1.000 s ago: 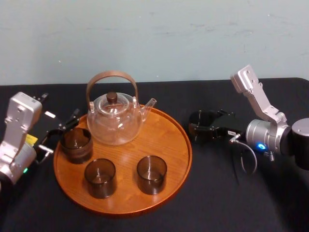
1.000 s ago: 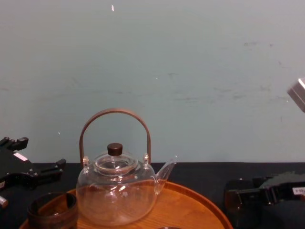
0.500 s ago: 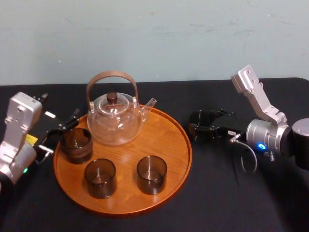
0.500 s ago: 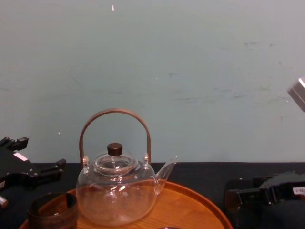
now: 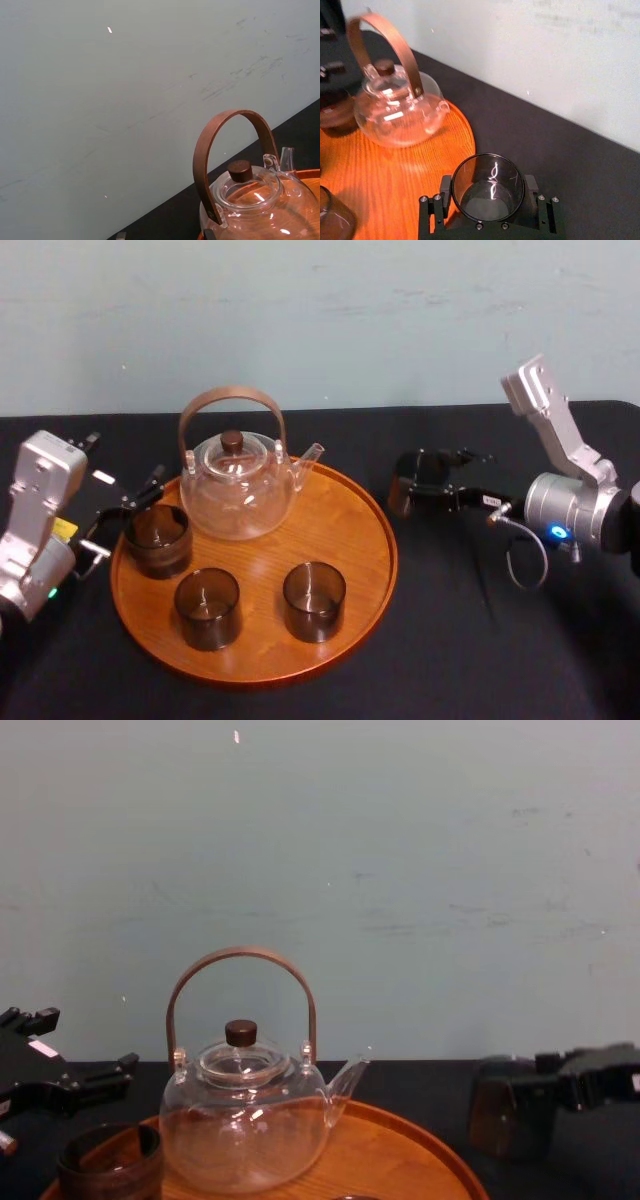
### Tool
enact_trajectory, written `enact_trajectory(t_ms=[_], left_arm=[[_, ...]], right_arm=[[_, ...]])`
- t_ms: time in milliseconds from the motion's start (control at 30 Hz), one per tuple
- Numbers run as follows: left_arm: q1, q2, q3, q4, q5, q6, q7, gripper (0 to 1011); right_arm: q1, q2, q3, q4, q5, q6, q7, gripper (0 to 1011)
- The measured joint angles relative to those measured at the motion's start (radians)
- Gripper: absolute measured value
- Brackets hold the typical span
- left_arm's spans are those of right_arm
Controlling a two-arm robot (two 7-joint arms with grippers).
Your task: Pick up the glass from the table and place it on the tray.
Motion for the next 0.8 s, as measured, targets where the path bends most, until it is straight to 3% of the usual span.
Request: enact_trajectory(t_ms=[400, 800], left_arm=[[0.000, 0.000, 0.000, 0.000, 0.000, 0.000, 0.000, 1001], [0.000, 0.000, 0.000, 0.000, 0.000, 0.000, 0.000, 1001]], right_arm=[[0.012, 0.014, -0.016, -0.066, 0.022, -0.024, 0.022, 883], [0.050, -0.019, -0.090, -0.057, 0.027, -0.037, 0.053, 883]])
